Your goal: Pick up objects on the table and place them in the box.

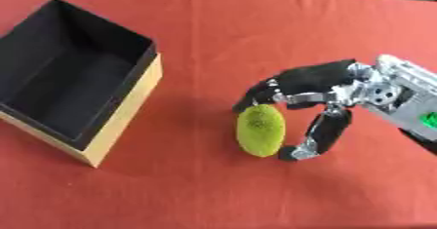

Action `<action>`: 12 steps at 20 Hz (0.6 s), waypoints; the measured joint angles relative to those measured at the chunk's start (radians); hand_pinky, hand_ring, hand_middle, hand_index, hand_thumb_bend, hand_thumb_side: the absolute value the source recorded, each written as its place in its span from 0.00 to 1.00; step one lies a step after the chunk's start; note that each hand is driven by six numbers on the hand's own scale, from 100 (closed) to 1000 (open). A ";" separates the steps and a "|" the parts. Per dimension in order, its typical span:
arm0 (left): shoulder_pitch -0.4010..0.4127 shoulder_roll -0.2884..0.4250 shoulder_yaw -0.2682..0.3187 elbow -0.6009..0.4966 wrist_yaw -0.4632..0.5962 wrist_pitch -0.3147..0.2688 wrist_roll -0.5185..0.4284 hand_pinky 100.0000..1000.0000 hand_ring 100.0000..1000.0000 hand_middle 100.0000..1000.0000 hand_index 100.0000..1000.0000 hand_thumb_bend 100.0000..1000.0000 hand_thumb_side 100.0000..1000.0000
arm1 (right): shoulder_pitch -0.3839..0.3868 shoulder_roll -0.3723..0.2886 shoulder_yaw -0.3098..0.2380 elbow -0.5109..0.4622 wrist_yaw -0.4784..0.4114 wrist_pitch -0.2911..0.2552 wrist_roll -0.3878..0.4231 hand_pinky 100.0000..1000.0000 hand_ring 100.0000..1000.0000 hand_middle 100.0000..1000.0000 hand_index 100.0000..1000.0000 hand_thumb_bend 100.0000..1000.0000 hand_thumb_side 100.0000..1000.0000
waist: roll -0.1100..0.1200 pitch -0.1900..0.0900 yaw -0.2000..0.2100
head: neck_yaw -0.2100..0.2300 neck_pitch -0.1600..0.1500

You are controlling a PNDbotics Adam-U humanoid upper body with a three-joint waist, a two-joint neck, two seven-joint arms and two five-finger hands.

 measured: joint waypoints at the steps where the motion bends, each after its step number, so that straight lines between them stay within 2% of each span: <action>1: 0.000 0.000 0.000 0.000 0.000 -0.001 -0.001 0.64 0.52 0.48 0.63 0.00 0.00 | -0.001 0.002 0.002 0.000 0.004 0.005 0.001 0.92 0.94 0.85 0.97 0.32 0.09 | 0.000 0.001 0.001 | -0.003 0.000; 7: -0.001 0.000 0.000 0.006 0.002 -0.004 -0.004 0.64 0.52 0.48 0.63 0.00 0.00 | -0.008 0.011 0.012 0.004 0.047 0.023 0.012 0.92 0.94 0.85 0.96 0.36 0.09 | 0.001 0.006 0.007 | -0.012 -0.008; 12: -0.003 0.000 0.000 0.006 0.004 -0.006 -0.006 0.65 0.52 0.48 0.63 0.00 0.00 | -0.013 0.018 0.024 0.042 0.082 0.016 0.021 0.92 0.94 0.85 0.96 0.42 0.06 | 0.001 0.007 0.011 | -0.017 -0.010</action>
